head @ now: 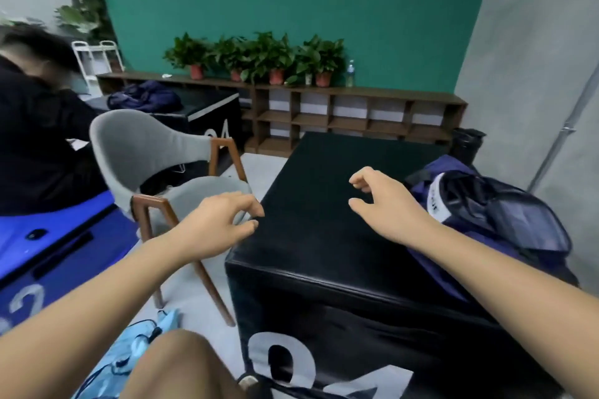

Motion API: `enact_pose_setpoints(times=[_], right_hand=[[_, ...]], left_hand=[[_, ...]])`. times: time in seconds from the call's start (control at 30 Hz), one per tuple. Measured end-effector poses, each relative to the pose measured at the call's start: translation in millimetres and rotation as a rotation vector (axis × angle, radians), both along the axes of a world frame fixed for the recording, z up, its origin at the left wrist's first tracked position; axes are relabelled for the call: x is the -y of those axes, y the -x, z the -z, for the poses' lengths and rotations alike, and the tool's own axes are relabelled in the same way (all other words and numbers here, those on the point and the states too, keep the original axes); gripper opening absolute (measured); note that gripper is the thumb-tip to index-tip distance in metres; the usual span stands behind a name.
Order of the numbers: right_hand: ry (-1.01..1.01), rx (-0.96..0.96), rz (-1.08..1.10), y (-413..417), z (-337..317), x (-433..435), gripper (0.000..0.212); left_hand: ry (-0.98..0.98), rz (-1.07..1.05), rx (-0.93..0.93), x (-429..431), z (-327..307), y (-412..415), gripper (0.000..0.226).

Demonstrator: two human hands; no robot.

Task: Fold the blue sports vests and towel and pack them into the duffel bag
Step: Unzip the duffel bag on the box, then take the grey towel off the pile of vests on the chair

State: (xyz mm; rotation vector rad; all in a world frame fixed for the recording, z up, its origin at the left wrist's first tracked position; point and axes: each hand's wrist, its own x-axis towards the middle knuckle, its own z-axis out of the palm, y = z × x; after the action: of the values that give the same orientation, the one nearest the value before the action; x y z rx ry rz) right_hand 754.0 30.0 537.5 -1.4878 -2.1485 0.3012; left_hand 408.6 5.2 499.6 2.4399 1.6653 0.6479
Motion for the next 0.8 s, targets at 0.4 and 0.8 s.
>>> enact_pose_setpoints(times=[0.4,0.8], right_hand=[[0.339,-0.037,-0.453,313,130,15,0.029],[0.991,0.329,-0.577,419,382,-25,0.083]], left_hand=[[0.289,-0.436,0.304,95,169,226,0.022],[0.878,-0.558,0.195,106,383,341,0.094]])
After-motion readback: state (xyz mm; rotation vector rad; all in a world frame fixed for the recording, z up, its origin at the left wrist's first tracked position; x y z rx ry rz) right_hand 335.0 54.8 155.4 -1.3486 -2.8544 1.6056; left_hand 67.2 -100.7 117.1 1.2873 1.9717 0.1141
